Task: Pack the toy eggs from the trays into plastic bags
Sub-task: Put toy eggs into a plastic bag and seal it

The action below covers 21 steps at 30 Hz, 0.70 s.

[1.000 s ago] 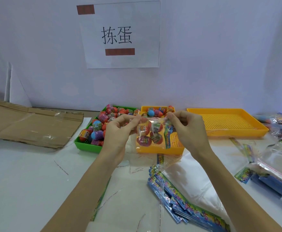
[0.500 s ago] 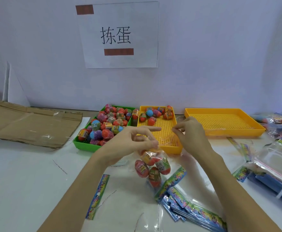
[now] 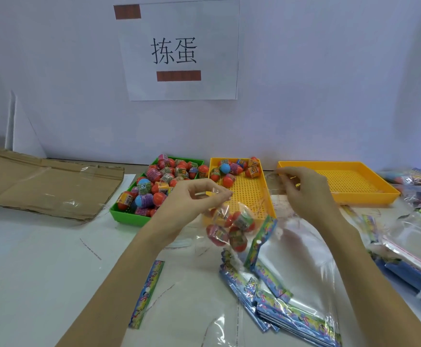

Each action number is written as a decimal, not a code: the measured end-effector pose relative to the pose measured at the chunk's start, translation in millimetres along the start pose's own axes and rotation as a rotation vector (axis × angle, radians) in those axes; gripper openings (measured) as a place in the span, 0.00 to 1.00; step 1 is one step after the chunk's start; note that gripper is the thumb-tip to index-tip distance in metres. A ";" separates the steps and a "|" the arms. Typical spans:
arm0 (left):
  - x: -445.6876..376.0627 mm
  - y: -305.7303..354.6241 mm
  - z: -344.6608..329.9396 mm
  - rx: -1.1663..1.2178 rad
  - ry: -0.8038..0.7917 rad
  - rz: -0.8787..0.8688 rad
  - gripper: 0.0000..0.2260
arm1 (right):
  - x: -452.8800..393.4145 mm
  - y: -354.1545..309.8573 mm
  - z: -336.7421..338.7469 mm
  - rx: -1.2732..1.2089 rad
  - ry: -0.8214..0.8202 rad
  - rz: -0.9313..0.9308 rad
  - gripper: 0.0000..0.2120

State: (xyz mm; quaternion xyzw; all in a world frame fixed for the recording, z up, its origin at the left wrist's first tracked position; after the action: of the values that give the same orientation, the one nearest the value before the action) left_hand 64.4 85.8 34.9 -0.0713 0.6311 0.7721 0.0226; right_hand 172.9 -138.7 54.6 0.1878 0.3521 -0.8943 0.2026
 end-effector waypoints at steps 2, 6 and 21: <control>-1.9 -1.0 7.2 0.054 0.078 -0.019 0.11 | 2.2 -6.8 -7.8 -0.353 -0.096 -0.080 0.12; -4.3 -5.7 19.8 0.183 0.255 -0.052 0.11 | 17.8 -31.2 -36.3 -0.826 -0.477 -0.235 0.26; -3.7 -20.7 21.4 0.528 0.376 0.082 0.15 | 22.1 -45.3 -38.4 -0.933 -0.217 -0.265 0.09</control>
State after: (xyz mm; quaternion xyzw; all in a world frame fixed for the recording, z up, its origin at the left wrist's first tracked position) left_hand 68.9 111.1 19.4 -0.1787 0.8051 0.5553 -0.1077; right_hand 139.2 -86.4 43.0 -0.0633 0.7127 -0.6737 0.1849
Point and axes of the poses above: each hand's wrist, its own x-axis away from the middle knuckle, its own z-axis out of the back of the hand, y = z × x, the point moved 8 cm from there along -x, towards the middle knuckle, and after that the axes turned 1 degree about -z, right-handed, at the moved point
